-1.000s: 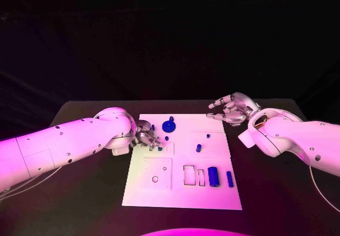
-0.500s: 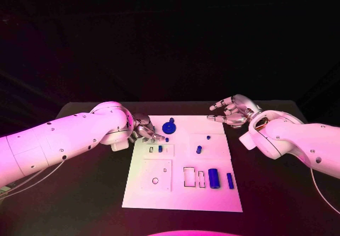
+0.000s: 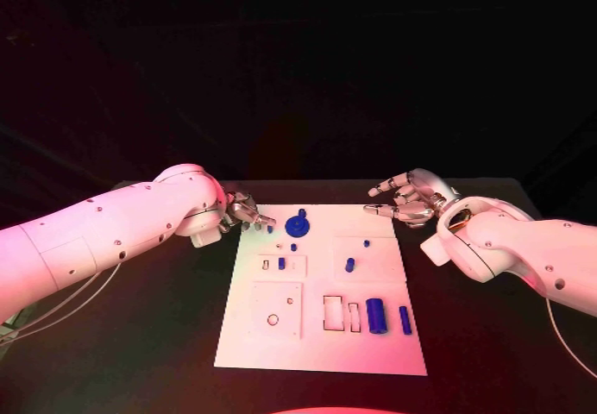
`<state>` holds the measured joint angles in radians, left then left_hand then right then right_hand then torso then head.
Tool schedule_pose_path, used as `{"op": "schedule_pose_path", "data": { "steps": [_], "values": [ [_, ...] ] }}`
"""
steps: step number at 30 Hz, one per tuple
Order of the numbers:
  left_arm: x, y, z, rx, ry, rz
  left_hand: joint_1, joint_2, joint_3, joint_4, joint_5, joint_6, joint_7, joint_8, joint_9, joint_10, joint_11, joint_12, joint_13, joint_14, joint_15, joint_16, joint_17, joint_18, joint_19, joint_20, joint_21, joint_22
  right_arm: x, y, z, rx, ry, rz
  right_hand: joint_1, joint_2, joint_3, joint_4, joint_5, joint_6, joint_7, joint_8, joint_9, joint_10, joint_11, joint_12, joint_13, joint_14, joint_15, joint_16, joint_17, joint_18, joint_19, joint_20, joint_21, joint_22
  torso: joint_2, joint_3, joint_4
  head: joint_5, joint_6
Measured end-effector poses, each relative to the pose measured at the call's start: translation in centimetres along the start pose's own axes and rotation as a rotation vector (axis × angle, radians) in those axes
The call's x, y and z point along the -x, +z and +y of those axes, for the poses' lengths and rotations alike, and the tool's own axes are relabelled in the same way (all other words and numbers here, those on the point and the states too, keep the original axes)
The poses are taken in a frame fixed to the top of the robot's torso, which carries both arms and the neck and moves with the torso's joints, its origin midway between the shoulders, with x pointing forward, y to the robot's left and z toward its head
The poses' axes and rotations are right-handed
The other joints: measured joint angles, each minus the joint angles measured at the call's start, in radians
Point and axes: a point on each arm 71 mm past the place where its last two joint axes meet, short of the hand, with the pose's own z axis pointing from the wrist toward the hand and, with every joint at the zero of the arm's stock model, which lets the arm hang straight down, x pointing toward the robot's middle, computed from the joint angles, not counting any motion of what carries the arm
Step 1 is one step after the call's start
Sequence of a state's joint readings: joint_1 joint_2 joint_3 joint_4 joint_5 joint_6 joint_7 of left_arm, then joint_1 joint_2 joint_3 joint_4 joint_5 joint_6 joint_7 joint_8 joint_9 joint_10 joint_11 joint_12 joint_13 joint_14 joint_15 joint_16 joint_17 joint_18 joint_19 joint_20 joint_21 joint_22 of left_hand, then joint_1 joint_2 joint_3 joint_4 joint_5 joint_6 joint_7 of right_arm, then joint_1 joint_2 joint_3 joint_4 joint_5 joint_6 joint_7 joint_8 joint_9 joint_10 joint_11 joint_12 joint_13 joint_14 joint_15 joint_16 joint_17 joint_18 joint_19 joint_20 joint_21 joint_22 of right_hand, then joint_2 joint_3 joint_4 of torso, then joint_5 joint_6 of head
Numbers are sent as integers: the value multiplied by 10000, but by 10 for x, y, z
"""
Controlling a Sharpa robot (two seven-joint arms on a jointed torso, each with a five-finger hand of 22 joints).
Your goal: Assemble the parts on the task board
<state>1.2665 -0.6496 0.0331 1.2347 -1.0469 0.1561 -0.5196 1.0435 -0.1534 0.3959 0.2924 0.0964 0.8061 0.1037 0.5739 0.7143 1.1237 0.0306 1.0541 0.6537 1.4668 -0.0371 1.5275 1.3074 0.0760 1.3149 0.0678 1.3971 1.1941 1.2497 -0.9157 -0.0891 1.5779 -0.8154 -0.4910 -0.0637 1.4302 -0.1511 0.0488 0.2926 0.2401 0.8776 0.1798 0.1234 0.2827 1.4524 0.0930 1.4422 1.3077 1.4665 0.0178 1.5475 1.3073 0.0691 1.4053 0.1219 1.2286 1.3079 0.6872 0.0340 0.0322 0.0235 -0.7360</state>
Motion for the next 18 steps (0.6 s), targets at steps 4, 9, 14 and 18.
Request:
{"op": "schedule_pose_path", "data": {
  "steps": [4,9,14,18],
  "values": [
    [4,4,-2,70,-22,-79,0,0,0,0,0,0,0,0,0,0,0,0,3,0,0,0,0,0,0,0,0,0,0,0,0,4,1,3,0,0,0,0,0,0,0,0,-10,0,0,0,0,0,0,0,1,0,0,0,0,2,8,6,-7,8,9],
    [9,11,-3,249,-44,-97,0,0,0,0,0,0,0,0,-7,1,0,0,2,0,0,0,0,0,0,0,0,0,-1,1,0,8,4,14,1,0,0,0,0,0,0,0,-10,0,0,0,-1,0,0,0,8,-1,0,0,0,2,10,6,0,9,-17],
    [10,18,-2,420,-15,-24,0,0,1,0,0,0,0,0,-12,-35,35,0,-20,0,0,0,0,0,0,-1,0,0,-1,1,1,12,6,21,1,0,0,0,0,0,0,0,-10,0,0,0,-1,0,0,0,8,0,0,0,0,1,10,9,3,15,-39],
    [9,22,-3,515,35,63,0,0,1,0,0,0,-1,0,-22,-35,34,0,-36,-36,36,0,0,0,-36,36,0,-21,-2,1,1,11,6,23,1,-1,0,0,0,0,0,0,-10,0,0,0,-1,0,0,0,8,-1,0,0,0,1,10,6,-7,17,-55]
  ]
}}
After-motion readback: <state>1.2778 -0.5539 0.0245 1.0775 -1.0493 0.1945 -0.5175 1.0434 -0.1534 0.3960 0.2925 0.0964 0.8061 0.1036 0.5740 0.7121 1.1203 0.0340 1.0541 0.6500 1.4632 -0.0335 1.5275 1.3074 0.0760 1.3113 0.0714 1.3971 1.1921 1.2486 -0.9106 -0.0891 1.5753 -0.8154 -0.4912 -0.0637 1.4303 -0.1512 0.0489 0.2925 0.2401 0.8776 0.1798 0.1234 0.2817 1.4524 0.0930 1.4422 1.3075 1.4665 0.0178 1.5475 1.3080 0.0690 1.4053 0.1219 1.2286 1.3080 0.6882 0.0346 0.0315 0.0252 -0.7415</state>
